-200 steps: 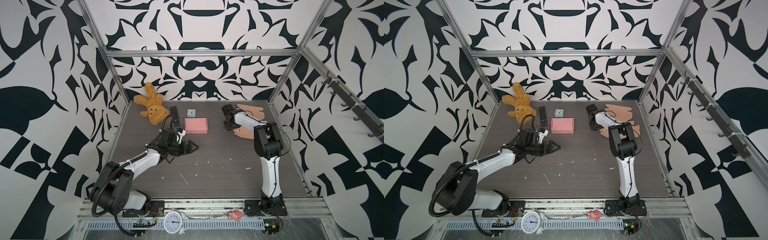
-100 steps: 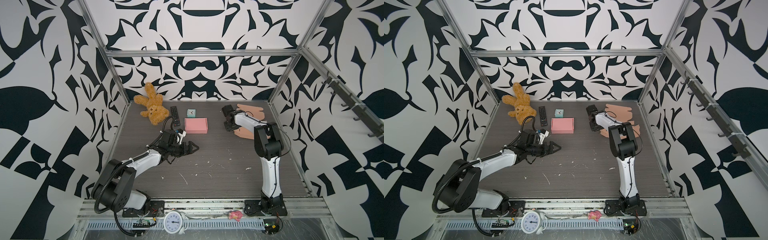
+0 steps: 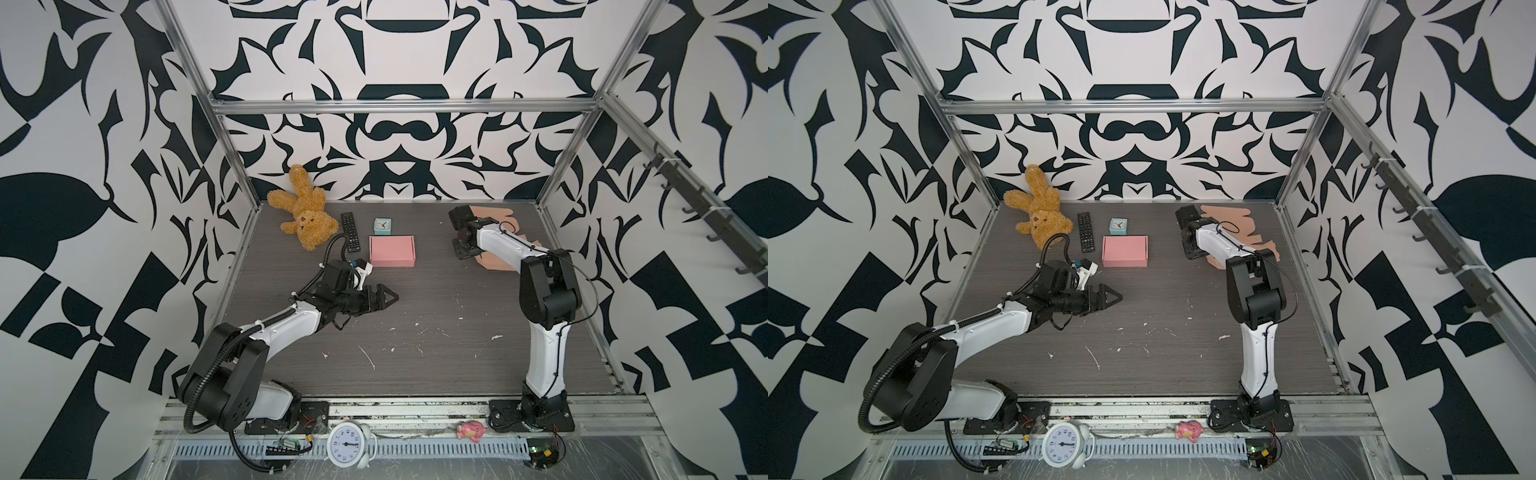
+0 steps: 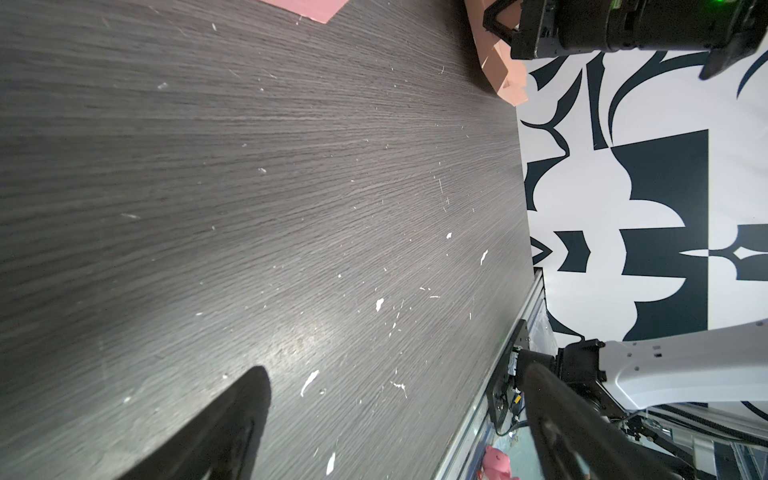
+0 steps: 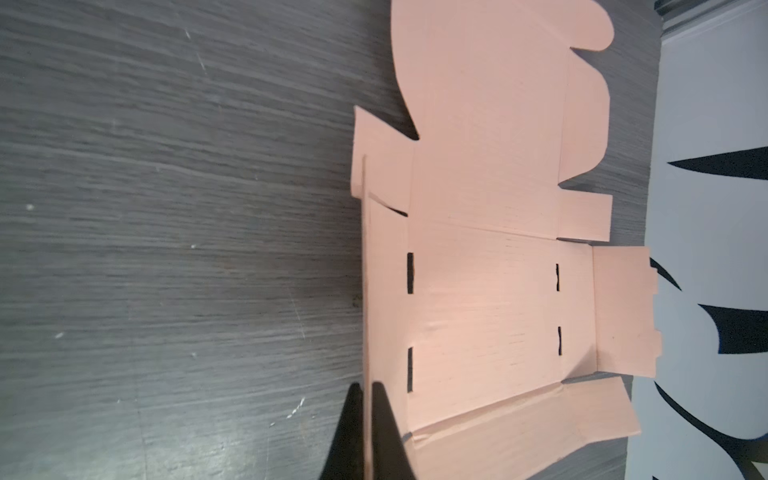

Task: Fold the paper box
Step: 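Lower the right gripper onto the peach blank's near edge while the left waits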

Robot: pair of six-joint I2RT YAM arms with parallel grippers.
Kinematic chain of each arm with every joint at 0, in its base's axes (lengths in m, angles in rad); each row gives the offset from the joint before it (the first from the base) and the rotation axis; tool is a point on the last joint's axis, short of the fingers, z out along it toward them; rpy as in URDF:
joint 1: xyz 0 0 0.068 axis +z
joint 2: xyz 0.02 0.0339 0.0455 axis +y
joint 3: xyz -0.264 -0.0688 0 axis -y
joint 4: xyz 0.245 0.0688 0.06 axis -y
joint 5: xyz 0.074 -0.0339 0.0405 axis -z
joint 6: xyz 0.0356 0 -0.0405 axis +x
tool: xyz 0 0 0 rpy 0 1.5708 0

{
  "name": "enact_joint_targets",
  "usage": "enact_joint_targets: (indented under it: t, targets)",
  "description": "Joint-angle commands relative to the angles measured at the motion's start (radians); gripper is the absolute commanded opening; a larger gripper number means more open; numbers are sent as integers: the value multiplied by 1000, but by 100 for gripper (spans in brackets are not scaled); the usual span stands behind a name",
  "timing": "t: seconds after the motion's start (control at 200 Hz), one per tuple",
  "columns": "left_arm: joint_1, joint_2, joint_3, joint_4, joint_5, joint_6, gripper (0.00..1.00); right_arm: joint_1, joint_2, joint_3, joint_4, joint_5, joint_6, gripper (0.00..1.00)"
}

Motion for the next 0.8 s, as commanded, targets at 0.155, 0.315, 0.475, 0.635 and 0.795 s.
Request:
enact_joint_targets:
  t: [0.155, 0.315, 0.475, 0.635, 0.795]
  targets:
    - [-4, -75, -46, 7, -2, -12, 98, 5, -168, -85, -60, 9, 45, 0]
    - [-4, -100, -66, 5, -8, -19, 98, 27, -287, -186, -33, -103, 73, 0]
    - [-4, -173, -93, 7, -6, -27, 97, 96, -401, -271, -39, -120, 89, 0]
    - [-2, -222, -98, -4, -30, -36, 97, 185, -510, -334, -55, -103, 122, 1]
    - [-2, -245, -82, -22, -46, -31, 98, 260, -642, -400, -65, -85, 170, 1]
